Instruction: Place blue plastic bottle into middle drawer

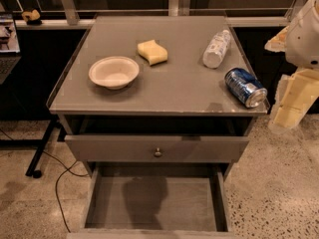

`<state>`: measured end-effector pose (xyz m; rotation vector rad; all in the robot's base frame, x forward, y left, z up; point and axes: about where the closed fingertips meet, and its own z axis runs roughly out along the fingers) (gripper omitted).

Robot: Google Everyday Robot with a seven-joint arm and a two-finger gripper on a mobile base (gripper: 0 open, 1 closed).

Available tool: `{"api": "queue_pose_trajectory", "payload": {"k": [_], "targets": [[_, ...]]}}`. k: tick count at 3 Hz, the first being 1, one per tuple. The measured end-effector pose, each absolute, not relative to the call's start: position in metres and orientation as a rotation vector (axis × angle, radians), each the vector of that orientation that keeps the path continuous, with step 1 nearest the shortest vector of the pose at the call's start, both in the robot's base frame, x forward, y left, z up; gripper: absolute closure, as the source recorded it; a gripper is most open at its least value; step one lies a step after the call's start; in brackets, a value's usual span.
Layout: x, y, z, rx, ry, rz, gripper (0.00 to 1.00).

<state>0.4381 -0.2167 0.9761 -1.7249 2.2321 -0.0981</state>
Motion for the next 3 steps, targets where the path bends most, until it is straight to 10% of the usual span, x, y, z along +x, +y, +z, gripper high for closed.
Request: {"api": "queue_pose_trajectory", "payload": {"k": [3], "targets": [[0.45, -0.239, 0.99, -1.356, 2.281, -0.121, 0.0]]}}
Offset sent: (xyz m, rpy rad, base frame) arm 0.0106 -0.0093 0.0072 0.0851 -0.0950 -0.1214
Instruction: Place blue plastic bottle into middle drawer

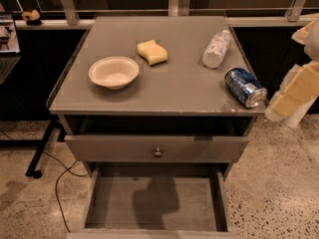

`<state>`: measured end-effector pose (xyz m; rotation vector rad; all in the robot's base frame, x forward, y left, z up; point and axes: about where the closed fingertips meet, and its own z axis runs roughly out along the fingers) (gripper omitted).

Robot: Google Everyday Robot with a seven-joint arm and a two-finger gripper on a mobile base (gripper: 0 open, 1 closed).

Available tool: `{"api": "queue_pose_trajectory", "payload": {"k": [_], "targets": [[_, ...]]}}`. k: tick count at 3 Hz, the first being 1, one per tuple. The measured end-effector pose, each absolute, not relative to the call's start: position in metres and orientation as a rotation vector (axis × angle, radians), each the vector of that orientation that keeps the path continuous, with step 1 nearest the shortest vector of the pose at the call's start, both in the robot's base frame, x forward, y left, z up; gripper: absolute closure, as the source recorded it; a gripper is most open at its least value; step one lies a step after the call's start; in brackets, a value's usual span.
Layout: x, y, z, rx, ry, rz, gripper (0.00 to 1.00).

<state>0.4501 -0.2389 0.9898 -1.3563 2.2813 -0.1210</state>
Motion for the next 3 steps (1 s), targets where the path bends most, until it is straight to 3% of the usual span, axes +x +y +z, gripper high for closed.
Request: {"api": "queue_pose_trajectory", "payload": {"k": [3], "targets": [[0.479, -0.309, 0.971, -0.274, 2.406, 0.322, 0.0]]}}
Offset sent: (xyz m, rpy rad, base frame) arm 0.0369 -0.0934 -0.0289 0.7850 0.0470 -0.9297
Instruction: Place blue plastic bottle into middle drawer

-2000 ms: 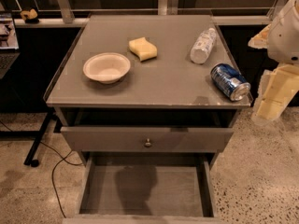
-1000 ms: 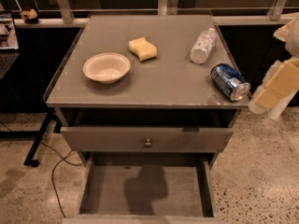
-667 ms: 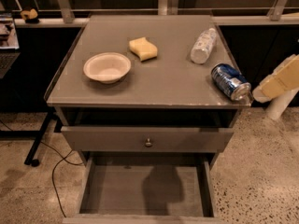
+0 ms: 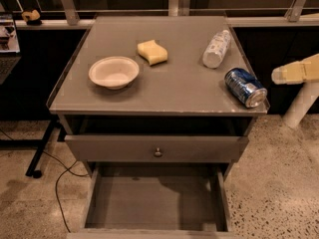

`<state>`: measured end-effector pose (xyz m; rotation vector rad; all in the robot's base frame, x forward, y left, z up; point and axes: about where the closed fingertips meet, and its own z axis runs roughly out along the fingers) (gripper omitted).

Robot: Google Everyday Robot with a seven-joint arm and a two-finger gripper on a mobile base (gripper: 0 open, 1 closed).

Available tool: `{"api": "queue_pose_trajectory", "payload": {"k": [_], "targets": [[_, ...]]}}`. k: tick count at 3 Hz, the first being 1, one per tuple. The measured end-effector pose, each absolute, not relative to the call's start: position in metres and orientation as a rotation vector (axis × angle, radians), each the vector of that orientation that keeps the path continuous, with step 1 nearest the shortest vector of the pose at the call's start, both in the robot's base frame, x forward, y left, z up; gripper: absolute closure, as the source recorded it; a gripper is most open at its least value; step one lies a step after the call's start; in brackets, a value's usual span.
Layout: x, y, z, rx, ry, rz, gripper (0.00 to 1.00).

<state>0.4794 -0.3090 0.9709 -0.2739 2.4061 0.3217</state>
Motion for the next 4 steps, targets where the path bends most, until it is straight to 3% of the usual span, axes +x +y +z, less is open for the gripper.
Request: {"api": "queue_pose_trajectory", "payload": {"k": [1, 3, 4], "targets": [[0.485, -0.309, 0.97, -0.199, 2.403, 0.409, 0.0], [0.495, -0.309, 0.976, -0.121, 2.389, 0.384, 0.0], [0.527, -0.322, 0.983, 0.06, 2.366, 0.357, 0.0]]}}
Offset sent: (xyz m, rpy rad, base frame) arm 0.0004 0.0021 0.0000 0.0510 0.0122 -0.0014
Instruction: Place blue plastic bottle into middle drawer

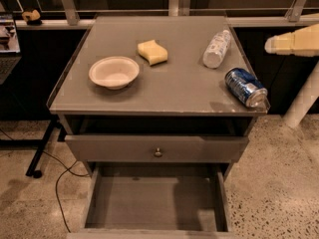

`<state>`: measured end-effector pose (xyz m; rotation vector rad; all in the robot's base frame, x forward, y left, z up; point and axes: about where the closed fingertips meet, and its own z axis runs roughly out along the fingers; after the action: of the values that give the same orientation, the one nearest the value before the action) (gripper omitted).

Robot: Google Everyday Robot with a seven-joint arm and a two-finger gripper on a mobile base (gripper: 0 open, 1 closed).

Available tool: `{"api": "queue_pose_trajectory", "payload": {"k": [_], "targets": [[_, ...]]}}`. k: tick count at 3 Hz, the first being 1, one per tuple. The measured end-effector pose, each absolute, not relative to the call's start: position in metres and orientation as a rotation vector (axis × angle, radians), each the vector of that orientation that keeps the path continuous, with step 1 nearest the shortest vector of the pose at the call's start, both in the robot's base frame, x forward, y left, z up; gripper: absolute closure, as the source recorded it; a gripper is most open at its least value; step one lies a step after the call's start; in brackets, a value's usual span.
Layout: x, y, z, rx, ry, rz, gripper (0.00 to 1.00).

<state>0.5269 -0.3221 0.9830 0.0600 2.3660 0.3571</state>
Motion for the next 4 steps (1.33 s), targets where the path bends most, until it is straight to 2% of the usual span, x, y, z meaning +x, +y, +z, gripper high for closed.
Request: {"api": "queue_pose_trajectory", "payload": {"k": [2, 4], "targets": [[0.576, -0.364, 0.985, 0.463, 2.295, 0.341, 0.0], [0.629, -0.367, 0.973, 0.607, 2.279, 0.441, 0.0]]}}
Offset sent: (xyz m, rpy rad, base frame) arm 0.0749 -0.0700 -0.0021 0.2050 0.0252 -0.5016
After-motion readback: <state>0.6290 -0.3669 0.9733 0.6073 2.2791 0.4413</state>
